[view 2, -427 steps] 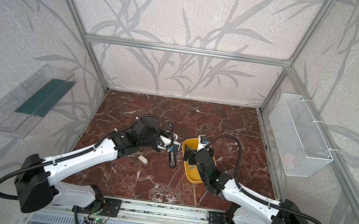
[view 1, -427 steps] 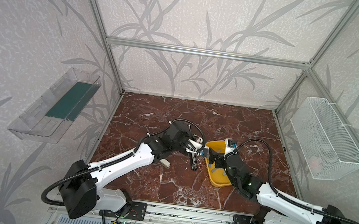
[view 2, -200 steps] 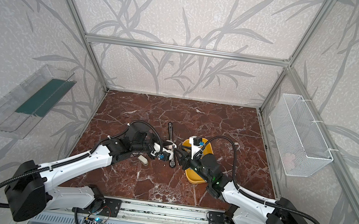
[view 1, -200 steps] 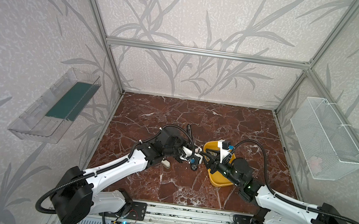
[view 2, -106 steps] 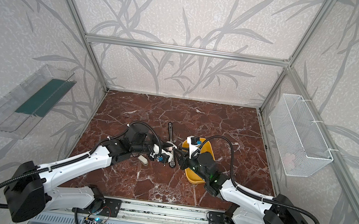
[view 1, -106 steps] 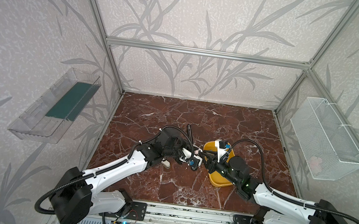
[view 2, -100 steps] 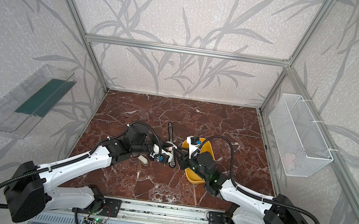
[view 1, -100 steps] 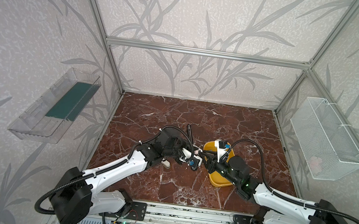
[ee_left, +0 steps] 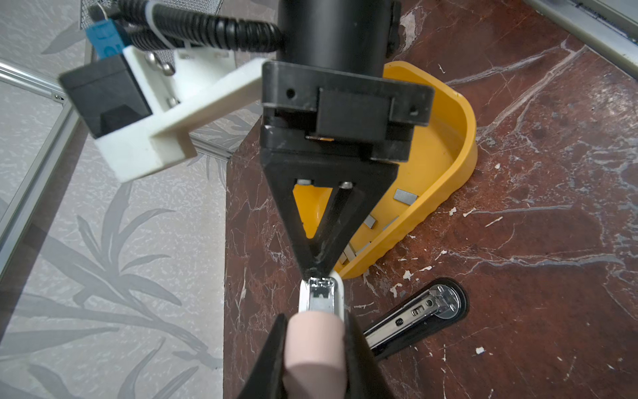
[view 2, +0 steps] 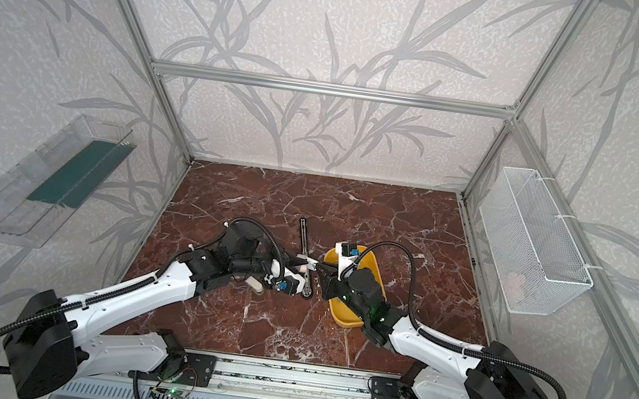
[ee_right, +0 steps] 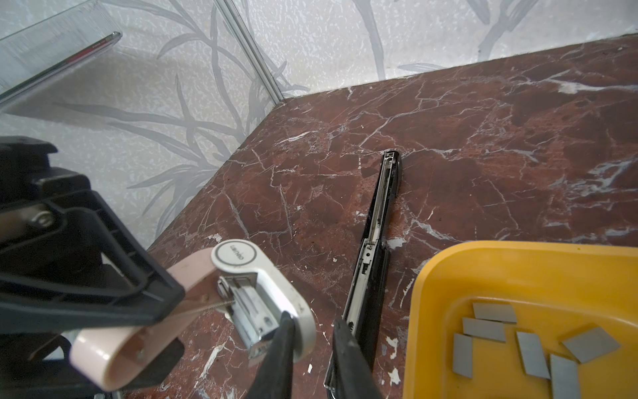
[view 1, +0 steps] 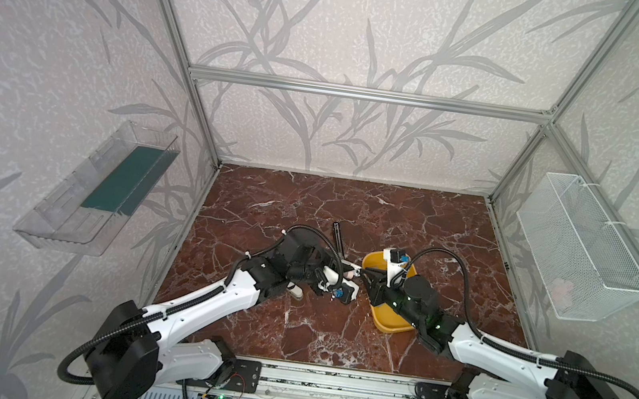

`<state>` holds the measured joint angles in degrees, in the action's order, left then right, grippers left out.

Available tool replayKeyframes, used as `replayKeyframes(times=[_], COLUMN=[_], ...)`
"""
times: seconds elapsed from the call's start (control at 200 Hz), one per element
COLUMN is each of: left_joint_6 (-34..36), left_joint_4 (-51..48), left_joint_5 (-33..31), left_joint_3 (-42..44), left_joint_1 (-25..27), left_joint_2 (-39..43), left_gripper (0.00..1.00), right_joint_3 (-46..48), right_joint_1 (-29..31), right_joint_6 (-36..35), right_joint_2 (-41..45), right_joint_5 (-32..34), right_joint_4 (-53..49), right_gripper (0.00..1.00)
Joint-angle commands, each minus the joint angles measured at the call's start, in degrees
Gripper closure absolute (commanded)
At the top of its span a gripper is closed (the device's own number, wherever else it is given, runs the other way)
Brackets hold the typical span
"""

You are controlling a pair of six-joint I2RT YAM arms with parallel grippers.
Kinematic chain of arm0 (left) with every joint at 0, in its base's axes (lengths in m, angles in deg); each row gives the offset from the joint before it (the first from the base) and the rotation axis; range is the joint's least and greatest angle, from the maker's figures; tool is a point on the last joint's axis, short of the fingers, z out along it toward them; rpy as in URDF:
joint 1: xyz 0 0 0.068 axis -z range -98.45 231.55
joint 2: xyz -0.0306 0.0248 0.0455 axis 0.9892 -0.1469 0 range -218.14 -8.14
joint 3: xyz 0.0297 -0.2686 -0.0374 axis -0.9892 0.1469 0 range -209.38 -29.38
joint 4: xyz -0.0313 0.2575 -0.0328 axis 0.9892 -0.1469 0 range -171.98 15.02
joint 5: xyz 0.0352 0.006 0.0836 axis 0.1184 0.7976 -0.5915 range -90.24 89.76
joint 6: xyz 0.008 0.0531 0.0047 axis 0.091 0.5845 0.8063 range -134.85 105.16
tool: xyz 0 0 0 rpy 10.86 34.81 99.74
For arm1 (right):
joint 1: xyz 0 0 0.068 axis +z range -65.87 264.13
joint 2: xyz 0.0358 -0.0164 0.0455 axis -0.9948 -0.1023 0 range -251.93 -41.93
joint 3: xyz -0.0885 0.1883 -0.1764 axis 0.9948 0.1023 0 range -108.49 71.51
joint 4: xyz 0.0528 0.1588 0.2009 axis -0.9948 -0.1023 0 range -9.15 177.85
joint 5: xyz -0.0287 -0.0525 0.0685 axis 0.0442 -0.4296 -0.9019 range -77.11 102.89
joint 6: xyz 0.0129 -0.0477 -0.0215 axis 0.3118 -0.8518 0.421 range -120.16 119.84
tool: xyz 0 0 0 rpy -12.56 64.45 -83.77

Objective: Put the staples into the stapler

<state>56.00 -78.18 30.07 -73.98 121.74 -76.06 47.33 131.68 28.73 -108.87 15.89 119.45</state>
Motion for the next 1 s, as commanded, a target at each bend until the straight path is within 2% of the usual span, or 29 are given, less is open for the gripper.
replayKeyframes(times=[0.0,0.47,0.83,1.0], left_joint_6=[-2.19,-6.38,-7.02,-11.52], left_joint_4=[1.07,1.17,2.43,5.02], left_joint_5=[3.62,17.33,19.57,20.27], left_joint_3=[-0.7,-1.13,-0.9,-0.4], left_joint_1=[-0.11,0.07,0.33,0.33], left_joint_2=[1.75,3.18,3.15,3.42], left_gripper=[1.0,1.0,1.0,1.0], right_joint_3=[-1.37,-3.44,-4.82,-4.9], right_joint_1=[-0.18,-0.18,-0.23,-0.18], right_joint_6=[-0.75,-1.55,-2.12,-2.29], right_joint_2=[-0.08,-2.57,-4.13,-3.9], right_joint_5=[0.83,-1.75,-3.9,-4.04], right_joint_4=[-0.99,-1.93,-2.66,-2.82], right_gripper=[0.77,0.75,0.75,0.74])
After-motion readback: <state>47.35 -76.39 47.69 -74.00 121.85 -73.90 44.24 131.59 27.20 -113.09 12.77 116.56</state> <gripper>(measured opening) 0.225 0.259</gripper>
